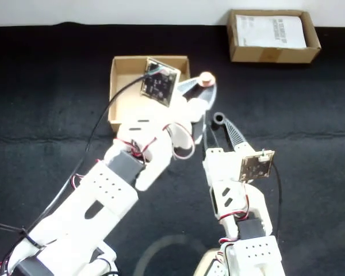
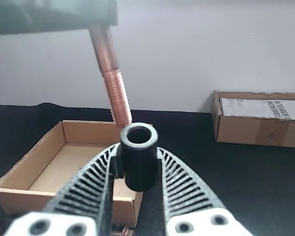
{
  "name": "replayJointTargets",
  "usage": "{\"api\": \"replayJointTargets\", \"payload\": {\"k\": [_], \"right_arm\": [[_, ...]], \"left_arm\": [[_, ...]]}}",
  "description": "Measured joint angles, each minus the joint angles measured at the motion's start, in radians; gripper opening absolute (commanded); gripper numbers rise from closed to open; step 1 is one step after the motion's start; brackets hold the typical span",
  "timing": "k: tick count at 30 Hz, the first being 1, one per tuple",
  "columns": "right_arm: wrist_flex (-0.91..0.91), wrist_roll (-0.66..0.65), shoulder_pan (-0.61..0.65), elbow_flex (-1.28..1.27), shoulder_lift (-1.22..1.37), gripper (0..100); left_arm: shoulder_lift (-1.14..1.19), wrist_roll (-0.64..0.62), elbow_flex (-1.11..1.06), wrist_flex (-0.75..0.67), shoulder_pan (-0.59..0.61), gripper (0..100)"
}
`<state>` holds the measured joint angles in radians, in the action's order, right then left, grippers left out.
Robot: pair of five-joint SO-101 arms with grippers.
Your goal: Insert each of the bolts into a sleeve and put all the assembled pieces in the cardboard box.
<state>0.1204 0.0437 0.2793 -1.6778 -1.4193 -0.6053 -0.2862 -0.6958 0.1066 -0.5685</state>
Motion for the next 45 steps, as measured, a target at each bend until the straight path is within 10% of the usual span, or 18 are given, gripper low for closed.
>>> {"api": "replayJointTargets", "payload": {"k": [45], "right_arm": [[-0.025, 0.0, 0.0, 0.0, 0.0, 0.8]], "left_arm": [[-0.017, 0.0, 0.0, 0.015, -0.087, 1]]}}
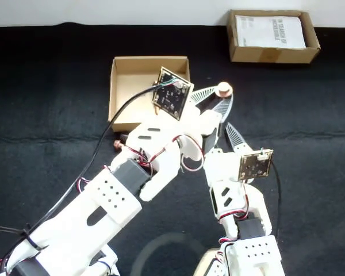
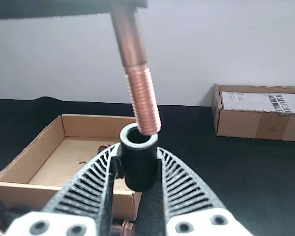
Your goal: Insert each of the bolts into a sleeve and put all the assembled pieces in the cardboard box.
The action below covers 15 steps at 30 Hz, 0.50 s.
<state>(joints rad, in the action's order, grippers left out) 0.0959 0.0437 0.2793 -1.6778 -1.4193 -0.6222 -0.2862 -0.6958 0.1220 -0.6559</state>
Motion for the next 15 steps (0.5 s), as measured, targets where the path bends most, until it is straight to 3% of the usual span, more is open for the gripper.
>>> {"api": "replayJointTargets", "payload": {"k": [6, 15], "right_arm": [[0.0, 0.0, 0.0, 0.0, 0.0, 0.8], [0.0, 0.0, 0.0, 0.0, 0.0, 0.8]], "left_arm": [[0.0, 0.08, 0.0, 0.015, -0.002, 1], [0.003, 0.097, -0.008, 0.015, -0.002, 1]]}}
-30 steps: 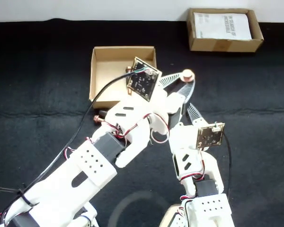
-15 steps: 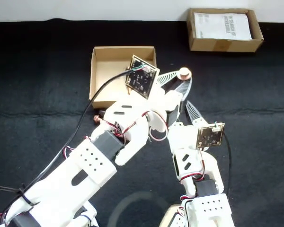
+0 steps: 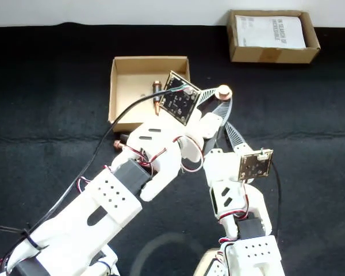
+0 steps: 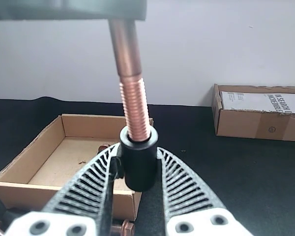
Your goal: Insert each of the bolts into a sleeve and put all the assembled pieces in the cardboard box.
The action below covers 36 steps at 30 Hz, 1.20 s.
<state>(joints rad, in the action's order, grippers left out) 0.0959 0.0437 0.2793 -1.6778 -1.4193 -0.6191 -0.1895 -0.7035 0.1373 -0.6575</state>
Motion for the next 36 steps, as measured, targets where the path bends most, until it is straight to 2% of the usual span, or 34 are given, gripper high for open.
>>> {"api": "replayJointTargets", "payload": {"k": [4, 8, 16, 21, 24, 30, 36], "right_arm": [[-0.005, 0.0, 0.0, 0.0, 0.0, 0.8], [-0.005, 0.0, 0.002, 0.0, 0.002, 0.8], [-0.005, 0.0, 0.003, 0.0, 0.0, 0.8], [-0.005, 0.0, 0.003, 0.0, 0.0, 0.8], [-0.005, 0.0, 0.0, 0.0, 0.002, 0.8], [-0.005, 0.0, 0.002, 0.0, 0.002, 0.8], [-0.005, 0.0, 0.002, 0.0, 0.002, 0.8]], "left_arm": [[-0.002, 0.005, -0.054, -0.002, 0.005, 1], [-0.002, 0.071, -0.115, -0.002, 0.0, 1], [-0.002, 0.089, -0.193, -0.071, 0.0, 1], [-0.002, 0.089, -0.193, -0.068, 0.0, 16], [-0.002, 0.087, -0.193, -0.02, 0.02, 22], [-0.002, 0.086, -0.193, 0.074, 0.075, 22], [-0.023, 0.091, -0.196, 0.095, 0.138, 22]]}}
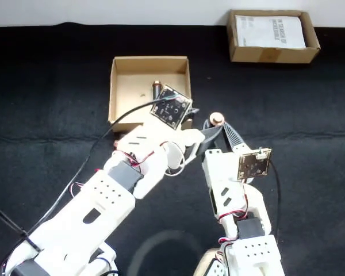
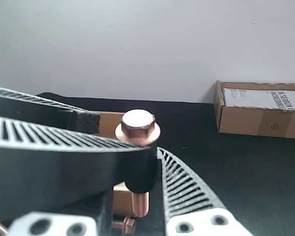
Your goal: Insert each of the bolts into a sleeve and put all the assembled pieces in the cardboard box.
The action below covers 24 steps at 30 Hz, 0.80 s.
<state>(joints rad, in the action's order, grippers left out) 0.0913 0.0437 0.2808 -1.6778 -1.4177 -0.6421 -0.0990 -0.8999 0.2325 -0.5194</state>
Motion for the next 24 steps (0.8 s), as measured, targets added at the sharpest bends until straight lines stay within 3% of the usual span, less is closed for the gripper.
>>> {"api": "replayJointTargets", "payload": {"k": [4, 12, 18, 24], "right_arm": [[0.0, 0.0, -0.002, 0.0, 0.0, 0.8], [0.0, 0.0, -0.002, 0.0, 0.0, 0.8], [0.0, 0.0, -0.002, 0.0, 0.0, 0.8], [-0.018, 0.002, -0.002, 0.0, -0.002, 0.8]], "left_arm": [[-0.098, 0.002, -0.005, 0.002, 0.064, 20], [-0.41, 0.002, -0.005, 0.121, 0.132, 0], [-0.646, 0.002, -0.021, 0.295, 0.158, 1], [-0.809, 0.002, -0.198, 0.325, 0.356, 1]]}}
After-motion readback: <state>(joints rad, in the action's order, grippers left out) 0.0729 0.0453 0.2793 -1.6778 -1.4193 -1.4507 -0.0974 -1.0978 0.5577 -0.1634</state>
